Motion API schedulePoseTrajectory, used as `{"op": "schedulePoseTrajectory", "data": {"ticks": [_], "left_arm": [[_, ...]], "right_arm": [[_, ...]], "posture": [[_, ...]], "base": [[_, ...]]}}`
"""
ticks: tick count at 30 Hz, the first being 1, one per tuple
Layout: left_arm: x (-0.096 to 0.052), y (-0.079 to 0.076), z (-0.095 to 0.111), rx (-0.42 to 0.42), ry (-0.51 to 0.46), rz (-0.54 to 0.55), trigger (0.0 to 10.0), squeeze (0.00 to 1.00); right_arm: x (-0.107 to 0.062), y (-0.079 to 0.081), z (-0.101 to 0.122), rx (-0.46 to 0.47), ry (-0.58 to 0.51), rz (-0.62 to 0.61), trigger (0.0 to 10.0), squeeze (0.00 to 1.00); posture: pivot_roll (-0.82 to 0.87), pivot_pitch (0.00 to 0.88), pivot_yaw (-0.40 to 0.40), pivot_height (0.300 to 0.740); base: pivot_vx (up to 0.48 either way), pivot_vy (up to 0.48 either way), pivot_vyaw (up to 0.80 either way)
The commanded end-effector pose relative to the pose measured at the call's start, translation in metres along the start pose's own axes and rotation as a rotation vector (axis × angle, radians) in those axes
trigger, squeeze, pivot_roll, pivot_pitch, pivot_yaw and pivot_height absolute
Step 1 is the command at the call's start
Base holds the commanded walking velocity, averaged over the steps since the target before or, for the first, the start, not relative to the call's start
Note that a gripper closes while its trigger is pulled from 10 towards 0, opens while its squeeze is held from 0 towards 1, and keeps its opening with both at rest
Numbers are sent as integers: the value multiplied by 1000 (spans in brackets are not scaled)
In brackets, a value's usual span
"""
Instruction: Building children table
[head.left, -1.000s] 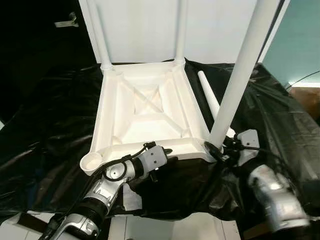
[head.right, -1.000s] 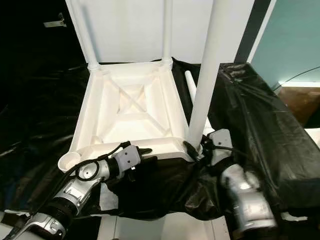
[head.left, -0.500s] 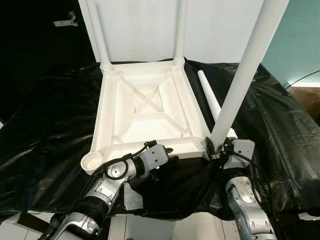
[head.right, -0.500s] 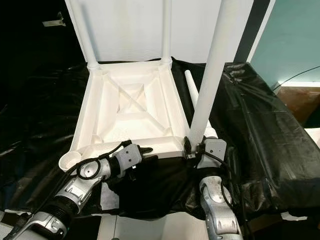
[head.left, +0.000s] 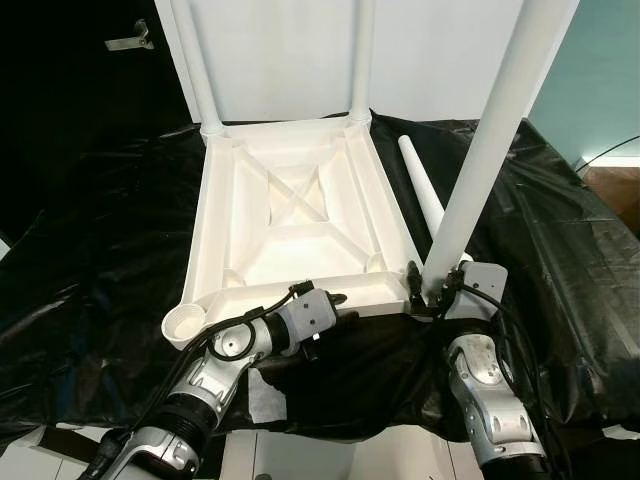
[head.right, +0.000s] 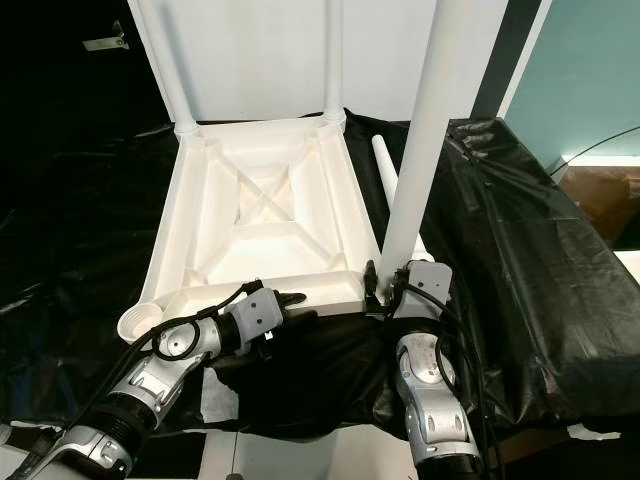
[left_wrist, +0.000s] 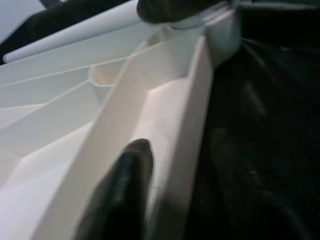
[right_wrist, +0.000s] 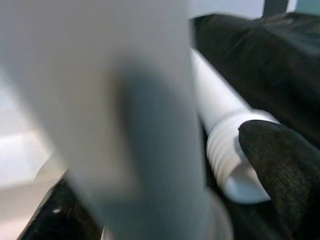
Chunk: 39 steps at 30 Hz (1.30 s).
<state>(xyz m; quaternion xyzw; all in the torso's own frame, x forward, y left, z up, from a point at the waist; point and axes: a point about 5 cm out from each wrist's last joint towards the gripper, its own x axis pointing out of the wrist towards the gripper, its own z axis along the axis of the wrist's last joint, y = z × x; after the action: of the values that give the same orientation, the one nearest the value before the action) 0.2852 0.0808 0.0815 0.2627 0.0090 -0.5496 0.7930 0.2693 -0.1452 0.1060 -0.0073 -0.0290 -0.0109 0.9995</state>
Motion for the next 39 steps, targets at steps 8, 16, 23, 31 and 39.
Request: {"op": "schedulePoseTrajectory", "data": {"ticks": [8, 16, 23, 31, 39], "left_arm": [[-6, -9, -16, -70, 56, -91, 10000, 1000], [-10, -6, 6, -142, -123, -122, 10000, 27], [-14, -7, 23, -196, -272, -170, 10000, 0], [-25, 5, 25, -187, -293, -135, 10000, 0], [-29, 12, 24, -179, -268, -93, 10000, 0]], "right_arm": [[-12, -3, -1, -28, 27, 52, 10000, 0], [-25, -12, 5, -41, 20, 23, 10000, 0], [-34, -18, 3, -62, 35, 2, 10000, 0], [-47, -19, 5, -35, 78, 92, 10000, 0], [-52, -19, 7, -35, 81, 97, 3529, 0]], "posture": [[-43, 23, 7, 740], [-68, 23, 9, 740], [-77, 22, 6, 740], [-82, 20, 2, 740], [-86, 21, 8, 740]], "base": [[0, 0, 0], [0, 0, 0], [0, 0, 0], [0, 0, 0], [0, 0, 0]]}}
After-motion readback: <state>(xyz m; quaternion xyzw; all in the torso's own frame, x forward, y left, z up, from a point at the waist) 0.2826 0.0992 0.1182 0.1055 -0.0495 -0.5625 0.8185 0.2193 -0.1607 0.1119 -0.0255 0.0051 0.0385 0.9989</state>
